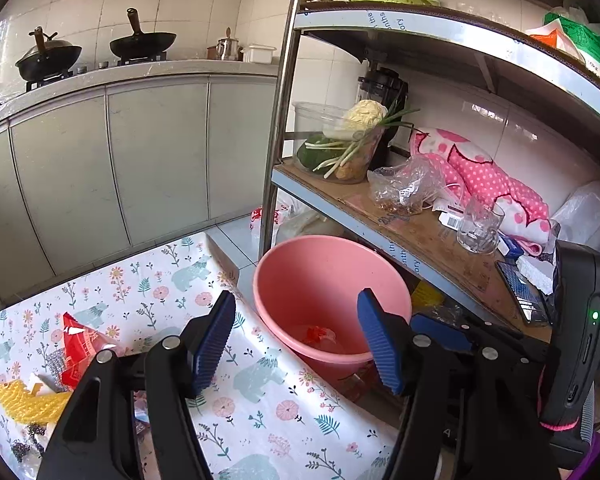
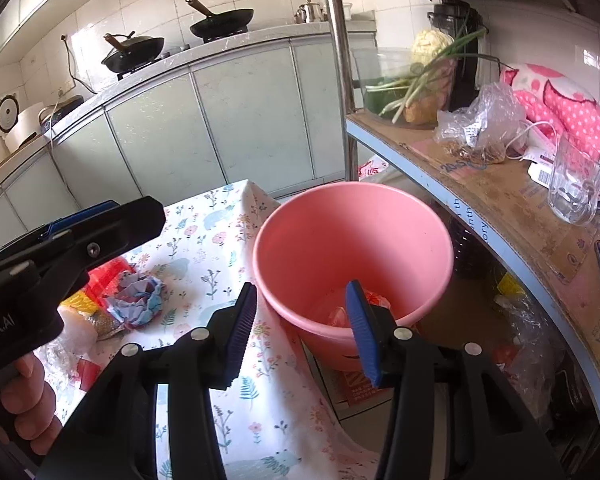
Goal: Collect trash
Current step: 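Move both open grippers back over the trash on the table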
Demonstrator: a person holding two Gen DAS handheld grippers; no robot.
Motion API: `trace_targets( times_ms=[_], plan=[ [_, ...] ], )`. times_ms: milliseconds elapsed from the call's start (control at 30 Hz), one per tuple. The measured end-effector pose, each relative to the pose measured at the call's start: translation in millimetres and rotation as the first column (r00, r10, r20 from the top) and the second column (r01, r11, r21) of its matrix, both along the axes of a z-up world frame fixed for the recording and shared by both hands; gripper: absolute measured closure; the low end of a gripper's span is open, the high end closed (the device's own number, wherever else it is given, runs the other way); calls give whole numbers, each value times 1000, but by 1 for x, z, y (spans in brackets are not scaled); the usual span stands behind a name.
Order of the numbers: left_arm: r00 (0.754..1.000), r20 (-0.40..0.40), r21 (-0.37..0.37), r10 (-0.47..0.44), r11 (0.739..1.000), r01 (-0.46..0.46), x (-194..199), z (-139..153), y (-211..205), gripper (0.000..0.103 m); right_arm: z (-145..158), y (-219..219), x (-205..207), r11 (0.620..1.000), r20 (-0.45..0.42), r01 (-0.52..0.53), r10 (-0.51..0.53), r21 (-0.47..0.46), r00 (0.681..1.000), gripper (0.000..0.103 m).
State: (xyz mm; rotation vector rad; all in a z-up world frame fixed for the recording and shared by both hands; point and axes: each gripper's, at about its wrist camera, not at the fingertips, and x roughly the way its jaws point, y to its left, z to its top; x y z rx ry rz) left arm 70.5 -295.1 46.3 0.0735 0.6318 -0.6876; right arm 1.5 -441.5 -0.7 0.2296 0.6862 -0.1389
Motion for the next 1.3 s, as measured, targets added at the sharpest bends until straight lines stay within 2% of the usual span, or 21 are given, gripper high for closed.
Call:
trace_targets(
  times_ms=[600,900,1100,1300],
  plan=[
    [997,25,3,79,997,-79,-14,2,52,41,10,52,-1,995,28,-101,102,-13,994,55],
    [990,15,-18,138,990,-138,-22,1,101,41,12,78,2,986,29,-164,164,-24,986,55],
    [976,31,-15,216,976,-216,-29,0,146,41,11,94,4,978,27,-206,206,-25,978,56],
    [948,17,-5,318,948,-318,-36,-11,192,41,7,112,7,966,15,-257,257,-22,966,56]
  ],
)
